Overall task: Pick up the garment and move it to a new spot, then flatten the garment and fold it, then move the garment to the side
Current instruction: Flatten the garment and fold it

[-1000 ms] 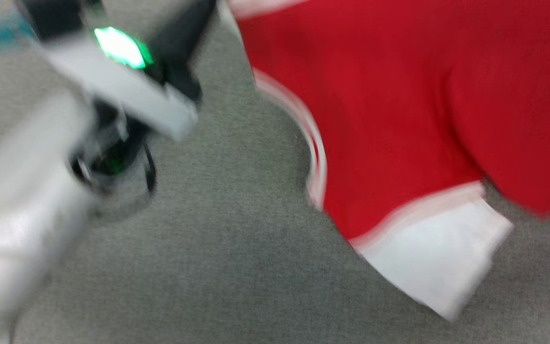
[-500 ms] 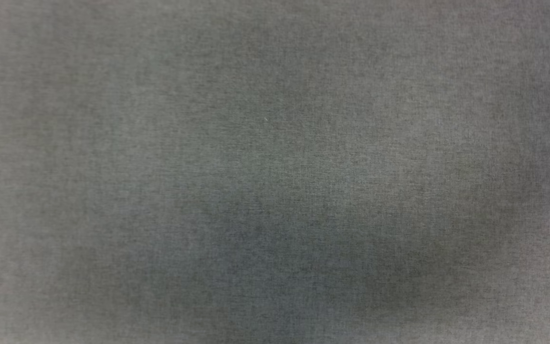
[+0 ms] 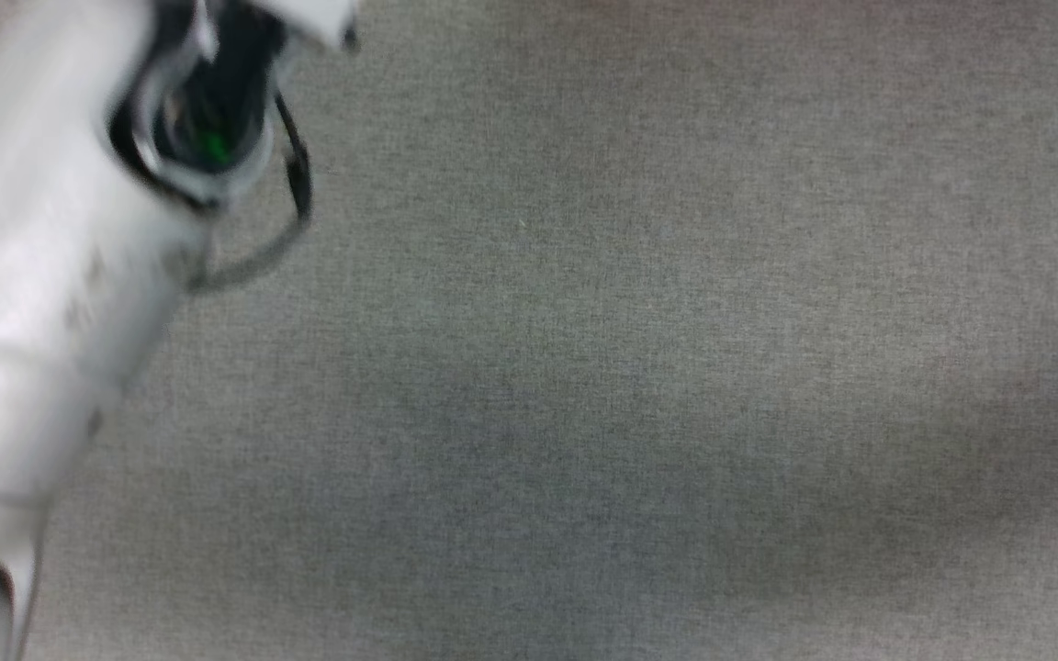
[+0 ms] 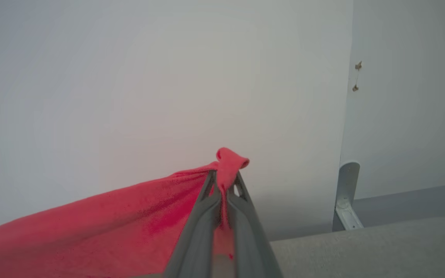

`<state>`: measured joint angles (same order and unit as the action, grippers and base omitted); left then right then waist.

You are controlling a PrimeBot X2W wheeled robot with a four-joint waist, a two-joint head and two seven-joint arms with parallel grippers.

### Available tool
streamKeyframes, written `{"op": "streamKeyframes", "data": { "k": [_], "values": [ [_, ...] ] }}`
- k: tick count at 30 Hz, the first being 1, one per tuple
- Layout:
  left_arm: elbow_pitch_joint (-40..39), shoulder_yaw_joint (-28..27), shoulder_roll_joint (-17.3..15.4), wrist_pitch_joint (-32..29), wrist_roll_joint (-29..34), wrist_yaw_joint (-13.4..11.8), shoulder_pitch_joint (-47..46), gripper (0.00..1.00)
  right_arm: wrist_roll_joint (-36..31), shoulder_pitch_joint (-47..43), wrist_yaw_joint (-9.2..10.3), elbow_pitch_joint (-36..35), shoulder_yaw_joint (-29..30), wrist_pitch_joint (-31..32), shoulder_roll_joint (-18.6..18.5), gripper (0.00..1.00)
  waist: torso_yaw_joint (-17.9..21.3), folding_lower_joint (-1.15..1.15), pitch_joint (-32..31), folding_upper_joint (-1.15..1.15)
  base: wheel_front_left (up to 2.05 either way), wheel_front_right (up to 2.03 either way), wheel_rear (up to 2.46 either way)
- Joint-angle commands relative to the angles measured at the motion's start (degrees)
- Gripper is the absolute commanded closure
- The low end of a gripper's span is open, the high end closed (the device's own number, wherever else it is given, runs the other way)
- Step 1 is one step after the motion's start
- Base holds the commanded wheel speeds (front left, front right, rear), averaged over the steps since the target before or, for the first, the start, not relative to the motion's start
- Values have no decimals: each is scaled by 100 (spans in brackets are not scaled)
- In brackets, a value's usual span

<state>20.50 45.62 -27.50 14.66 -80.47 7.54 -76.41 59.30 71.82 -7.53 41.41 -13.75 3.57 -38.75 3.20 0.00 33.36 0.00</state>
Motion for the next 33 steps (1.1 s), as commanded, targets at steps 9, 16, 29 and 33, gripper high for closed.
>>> {"op": "streamKeyframes", "data": {
  "k": [9, 16, 29, 33],
  "values": [
    [-1463, -425, -289, 53, -186, -11, 2288, 100, 824, -2165, 9, -1317, -146, 452, -573, 100, -30, 0, -309, 0, 0, 0, 0],
    [-2325, -900, -349, 47, 372, -10, 4111, 100, 1344, -3888, 8, -2183, 141, 516, -933, 100, -74, 0, -602, 0, 0, 0, 0],
    [-3712, -1482, -530, 49, 853, -10, 6499, 100, 1836, -6965, 9, -3701, 1077, 345, -1223, 100, 4, 0, -976, 0, 0, 0, 0],
    [-4062, -1569, -573, 48, 1062, -10, 7003, 100, 1886, -7726, 9, -4123, 1484, 278, -1188, 100, 3, 0, -995, 0, 0, 0, 0]
  ]
}}
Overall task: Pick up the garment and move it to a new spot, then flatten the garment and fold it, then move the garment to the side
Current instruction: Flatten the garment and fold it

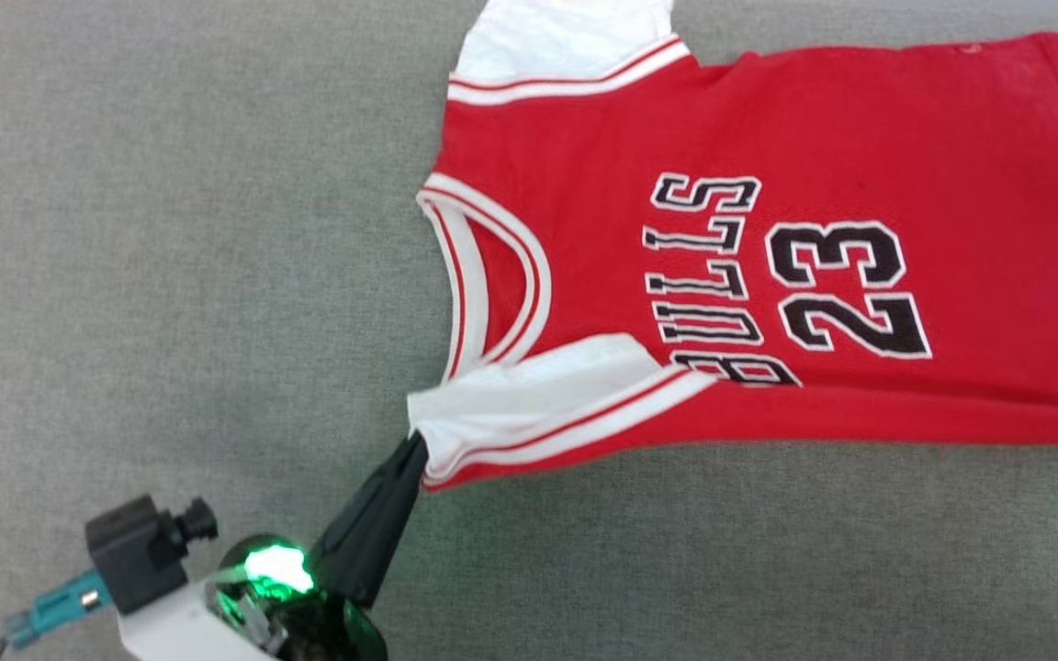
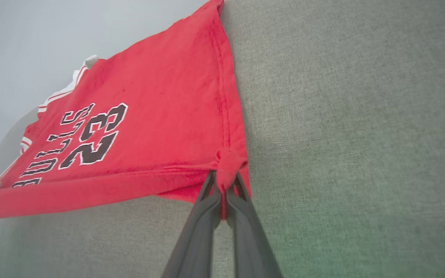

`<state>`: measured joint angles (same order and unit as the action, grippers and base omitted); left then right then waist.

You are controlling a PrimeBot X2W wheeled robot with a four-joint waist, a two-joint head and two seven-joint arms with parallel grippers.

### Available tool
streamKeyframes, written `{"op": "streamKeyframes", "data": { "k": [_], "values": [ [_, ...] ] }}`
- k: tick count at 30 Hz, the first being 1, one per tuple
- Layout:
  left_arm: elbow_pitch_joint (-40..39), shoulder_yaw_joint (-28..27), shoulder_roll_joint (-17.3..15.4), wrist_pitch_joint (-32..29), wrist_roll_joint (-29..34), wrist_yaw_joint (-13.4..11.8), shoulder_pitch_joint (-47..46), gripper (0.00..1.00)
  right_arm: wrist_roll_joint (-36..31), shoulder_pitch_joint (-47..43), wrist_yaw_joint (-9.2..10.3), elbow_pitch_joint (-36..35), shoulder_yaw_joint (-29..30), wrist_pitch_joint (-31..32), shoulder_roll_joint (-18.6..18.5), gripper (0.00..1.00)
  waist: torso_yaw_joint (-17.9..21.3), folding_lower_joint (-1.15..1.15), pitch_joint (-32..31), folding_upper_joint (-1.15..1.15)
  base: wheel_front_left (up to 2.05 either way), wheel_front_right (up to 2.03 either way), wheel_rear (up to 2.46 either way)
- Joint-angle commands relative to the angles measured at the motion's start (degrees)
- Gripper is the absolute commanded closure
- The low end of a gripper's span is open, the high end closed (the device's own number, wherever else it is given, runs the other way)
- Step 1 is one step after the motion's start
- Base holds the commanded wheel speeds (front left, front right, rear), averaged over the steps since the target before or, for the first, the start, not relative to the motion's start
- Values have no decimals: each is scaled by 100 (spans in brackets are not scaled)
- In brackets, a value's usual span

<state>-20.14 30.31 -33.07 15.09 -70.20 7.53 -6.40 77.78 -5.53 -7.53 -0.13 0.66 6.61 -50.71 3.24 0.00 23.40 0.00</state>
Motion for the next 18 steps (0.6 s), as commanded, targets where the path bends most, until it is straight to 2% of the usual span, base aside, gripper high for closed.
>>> {"op": "streamKeyframes", "data": {
  "k": [1, 7, 10, 18],
  "values": [
    [-66, -57, -24, 5, 72, -9, 85, 100, 32, -136, 9, -71, 137, -20, 16, 100, -5, 0, 1, 0, 0, 0, 0],
    [-160, -88, -53, 6, 309, -9, 7, 100, -98, -400, 9, -475, 639, 113, 100, 100, -24, 0, -3, 0, 0, 0, 0],
    [37, 59, -68, -3, 392, -9, -358, 100, -192, -133, 9, -492, 724, 298, 165, 100, -59, 0, -9, 0, 0, 0, 0],
    [777, 283, 163, -4, 233, -9, -1703, 100, -562, 1038, 8, -149, 558, 920, 430, 100, -127, 0, 150, 0, 0, 0, 0]
  ]
}}
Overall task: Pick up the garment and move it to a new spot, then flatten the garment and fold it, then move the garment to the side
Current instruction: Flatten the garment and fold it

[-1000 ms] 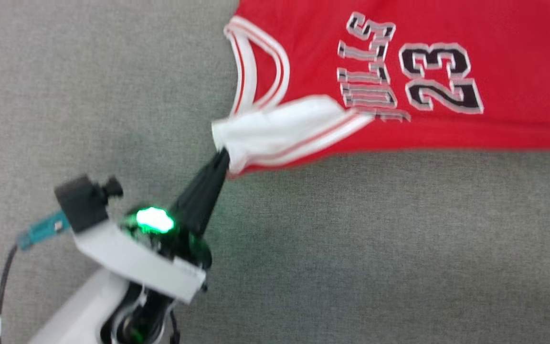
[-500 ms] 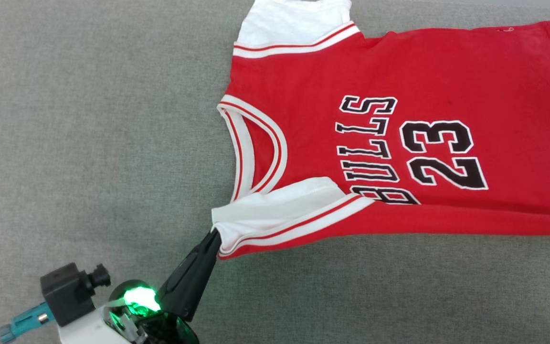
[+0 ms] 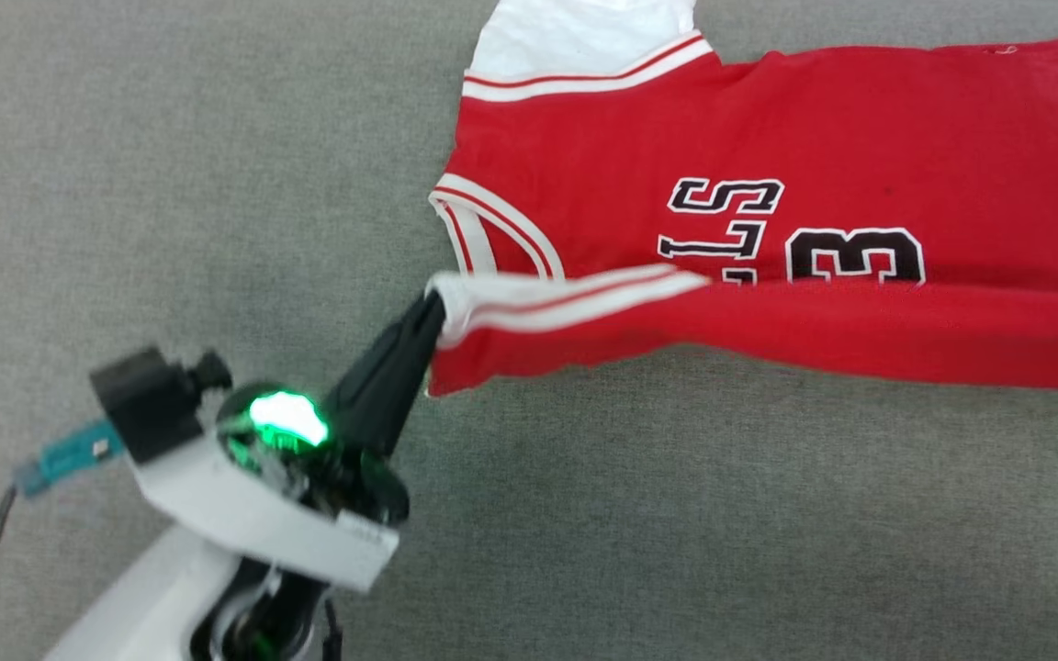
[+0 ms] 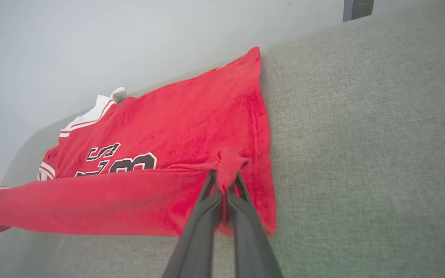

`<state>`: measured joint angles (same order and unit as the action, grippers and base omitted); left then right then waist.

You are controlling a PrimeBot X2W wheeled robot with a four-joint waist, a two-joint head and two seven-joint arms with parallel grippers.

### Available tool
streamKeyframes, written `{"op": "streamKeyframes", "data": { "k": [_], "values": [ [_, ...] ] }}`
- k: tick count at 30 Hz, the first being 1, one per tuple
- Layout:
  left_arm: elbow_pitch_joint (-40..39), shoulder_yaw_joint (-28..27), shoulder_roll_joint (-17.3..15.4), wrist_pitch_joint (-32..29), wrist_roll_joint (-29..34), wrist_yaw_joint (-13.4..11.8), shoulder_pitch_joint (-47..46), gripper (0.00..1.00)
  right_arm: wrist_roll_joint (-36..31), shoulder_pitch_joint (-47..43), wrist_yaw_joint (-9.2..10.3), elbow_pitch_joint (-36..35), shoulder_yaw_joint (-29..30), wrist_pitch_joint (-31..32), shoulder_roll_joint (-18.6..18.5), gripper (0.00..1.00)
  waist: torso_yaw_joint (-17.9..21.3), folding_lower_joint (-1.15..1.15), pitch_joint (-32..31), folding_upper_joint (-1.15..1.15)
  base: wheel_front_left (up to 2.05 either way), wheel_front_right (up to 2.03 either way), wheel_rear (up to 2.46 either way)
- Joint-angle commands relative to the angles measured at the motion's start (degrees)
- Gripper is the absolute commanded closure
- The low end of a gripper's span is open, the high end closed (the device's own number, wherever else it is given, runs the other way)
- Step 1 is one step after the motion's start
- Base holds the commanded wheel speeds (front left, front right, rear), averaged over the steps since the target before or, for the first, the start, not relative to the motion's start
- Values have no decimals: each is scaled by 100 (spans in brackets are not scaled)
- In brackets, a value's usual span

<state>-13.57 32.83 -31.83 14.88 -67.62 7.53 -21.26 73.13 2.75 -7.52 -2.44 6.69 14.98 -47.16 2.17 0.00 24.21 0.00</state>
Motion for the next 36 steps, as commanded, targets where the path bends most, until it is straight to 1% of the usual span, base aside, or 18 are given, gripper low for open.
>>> {"op": "streamKeyframes", "data": {
  "k": [1, 5, 9, 10, 12, 16, 22, 23, 24, 26, 27, 28, 29, 30, 33, 36],
  "values": [
    [230, 33, 98, 20, -70, -9, -358, 100, -155, 374, 7, 150, -66, 149, 119, 100, -20, 0, 105, 0, 0, 0, 0],
    [740, 62, 265, 30, -146, -9, -847, 100, -357, 993, 7, 511, -207, 403, 337, 100, 2, 0, 248, 0, 0, 0, 0],
    [1315, 80, 384, 30, -115, -9, -1138, 100, -589, 1541, 7, 905, -401, 592, 596, 100, 47, 0, 385, 0, 0, 0, 0],
    [1315, 80, 384, 30, -115, -9, -1138, 100, -589, 1541, 7, 905, -401, 592, 596, 100, 47, 0, 385, 0, 0, 0, 0],
    [1626, 39, 501, 31, -92, -9, -1226, 100, -717, 1762, 7, 1119, -494, 640, 729, 100, 52, 0, 436, 0, 0, 0, 0],
    [2236, 51, 633, 22, 73, -10, -1330, 100, -921, 2023, 7, 1491, -738, 698, 928, 100, 61, 0, 530, 0, 0, 0, 0],
    [3066, 107, 752, 15, 357, -13, -1368, 100, -1062, 2225, 7, 1881, -972, 555, 1112, 100, 59, 0, 577, 0, 0, 0, 0],
    [3170, 143, 754, 14, 417, -16, -1382, 91, -1085, 2243, 7, 1923, -1001, 520, 1114, 100, 59, 0, 572, 0, 0, 0, 0],
    [3263, 166, 744, 13, 485, -18, -1398, 58, -1118, 2274, 7, 1958, -1027, 466, 1114, 100, 62, 0, 562, 0, 0, 0, 0],
    [3357, 263, 714, 4, 525, -18, -1414, 10, -1159, 2332, 7, 2009, -1078, 360, 1130, 99, 67, 0, 510, 0, 0, 0, 0],
    [3374, 306, 673, 5, 545, -18, -1436, 0, -1171, 2345, 7, 2016, -1090, 297, 1124, 65, 69, 0, 479, 0, 0, 0, 0],
    [3402, 366, 621, 5, 563, -26, -1444, 0, -1182, 2354, 7, 2026, -1108, 235, 1125, 51, 72, 0, 435, 0, 0, 0, 0],
    [3417, 463, 563, 1, 584, -30, -1437, 0, -1184, 2361, 7, 2037, -1119, 175, 1126, 11, 75, 0, 382, 0, 0, 0, 0],
    [3417, 540, 526, 3, 582, -30, -1460, 0, -1177, 2361, 7, 2036, -1123, 117, 1121, 0, 73, 0, 323, 0, 0, 0, 0],
    [3350, 695, 304, -64, 569, -23, -1566, 0, -1130, 2318, 7, 2032, -1101, -49, 1110, 0, 69, 0, 120, 0, 0, 0, 0],
    [3227, 785, 24, -264, 650, -9, -1720, 0, -1117, 2232, 7, 1997, -1043, -207, 1058, 0, 49, 0, -104, 0, 0, 0, 0]
  ]
}}
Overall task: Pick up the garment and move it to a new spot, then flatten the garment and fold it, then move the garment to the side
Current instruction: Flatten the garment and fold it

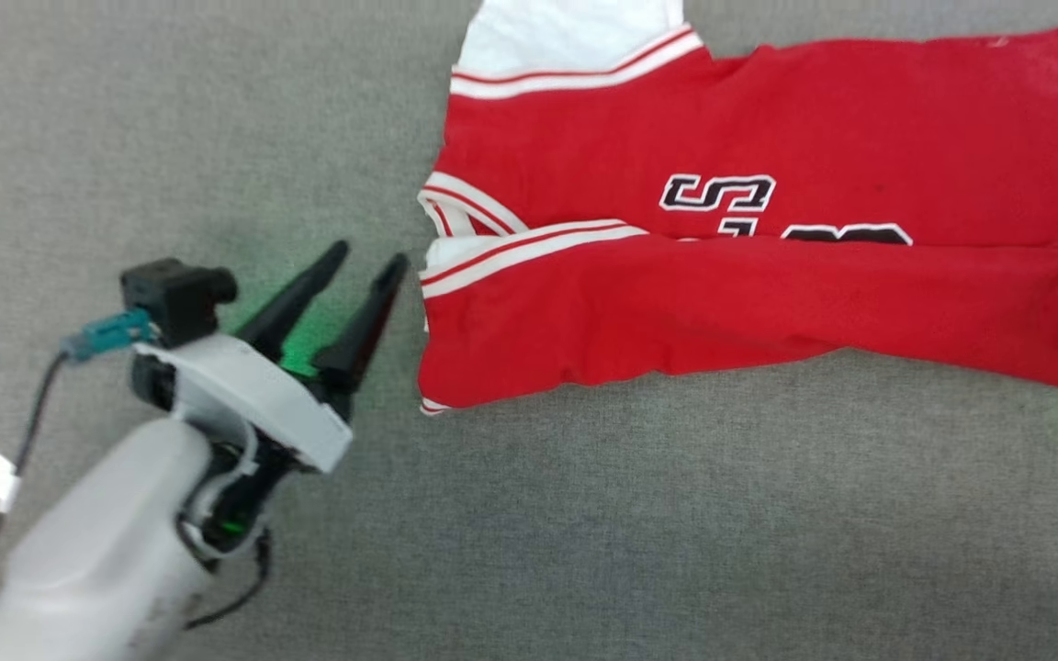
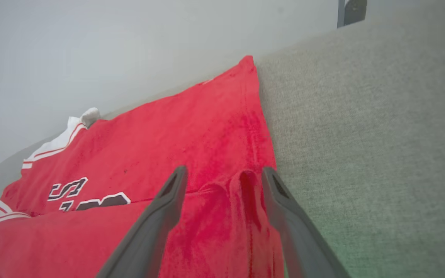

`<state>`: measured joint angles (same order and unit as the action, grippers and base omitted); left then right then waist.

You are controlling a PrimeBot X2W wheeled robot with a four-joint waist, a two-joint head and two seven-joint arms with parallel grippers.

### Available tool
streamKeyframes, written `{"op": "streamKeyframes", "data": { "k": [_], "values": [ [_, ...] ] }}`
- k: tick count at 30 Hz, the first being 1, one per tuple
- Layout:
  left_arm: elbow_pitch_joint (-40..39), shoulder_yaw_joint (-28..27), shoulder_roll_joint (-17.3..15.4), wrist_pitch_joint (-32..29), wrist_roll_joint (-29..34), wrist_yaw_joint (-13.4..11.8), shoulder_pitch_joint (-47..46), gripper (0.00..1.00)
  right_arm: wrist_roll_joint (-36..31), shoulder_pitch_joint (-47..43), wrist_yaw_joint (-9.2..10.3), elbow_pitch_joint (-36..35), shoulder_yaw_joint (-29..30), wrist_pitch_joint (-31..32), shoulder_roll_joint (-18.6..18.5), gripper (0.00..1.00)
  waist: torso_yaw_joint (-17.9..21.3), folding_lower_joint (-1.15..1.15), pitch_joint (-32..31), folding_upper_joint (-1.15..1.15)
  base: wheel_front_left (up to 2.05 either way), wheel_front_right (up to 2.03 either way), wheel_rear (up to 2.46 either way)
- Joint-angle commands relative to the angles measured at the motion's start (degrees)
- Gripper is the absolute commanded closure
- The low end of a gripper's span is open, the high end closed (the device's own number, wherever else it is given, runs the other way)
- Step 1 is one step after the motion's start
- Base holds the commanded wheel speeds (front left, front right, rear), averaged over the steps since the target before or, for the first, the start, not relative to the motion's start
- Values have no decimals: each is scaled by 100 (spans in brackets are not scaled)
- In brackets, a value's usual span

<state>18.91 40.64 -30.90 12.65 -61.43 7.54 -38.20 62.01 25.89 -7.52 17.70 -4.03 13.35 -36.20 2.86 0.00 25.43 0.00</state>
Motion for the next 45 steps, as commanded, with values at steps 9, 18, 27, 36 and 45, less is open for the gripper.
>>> {"op": "streamKeyframes", "data": {
  "k": [9, 18, 27, 36, 45],
  "values": [
    [-789, 383, -936, -2499, -138, -831, -572, 0, -102, -271, 7, -184, 329, -381, -114, 0, -118, 0, -669, 0, 0, 0, 0],
    [-1809, 1020, -1125, -5312, -802, -1577, -1068, 0, -136, -236, 7, -294, 352, -303, -2, 0, -34, 0, -593, 0, 0, 0, 0],
    [-1663, 1080, -867, -5550, -985, -1792, -1043, 0, -52, -187, 7, -342, 319, -316, 42, 0, 254, 0, -250, 0, 0, 0, 0],
    [-869, 1167, -538, -5411, -1163, -1440, -849, 45, -123, -303, 6, -488, 145, -70, -205, 0, 383, 0, -45, 0, 0, 0, 0],
    [-753, 1220, -362, -5395, -1264, -1066, -803, 100, -450, -427, 6, -780, -399, 1068, -894, 0, 250, 0, -8, 0, 0, 0, 0]
  ]
}}
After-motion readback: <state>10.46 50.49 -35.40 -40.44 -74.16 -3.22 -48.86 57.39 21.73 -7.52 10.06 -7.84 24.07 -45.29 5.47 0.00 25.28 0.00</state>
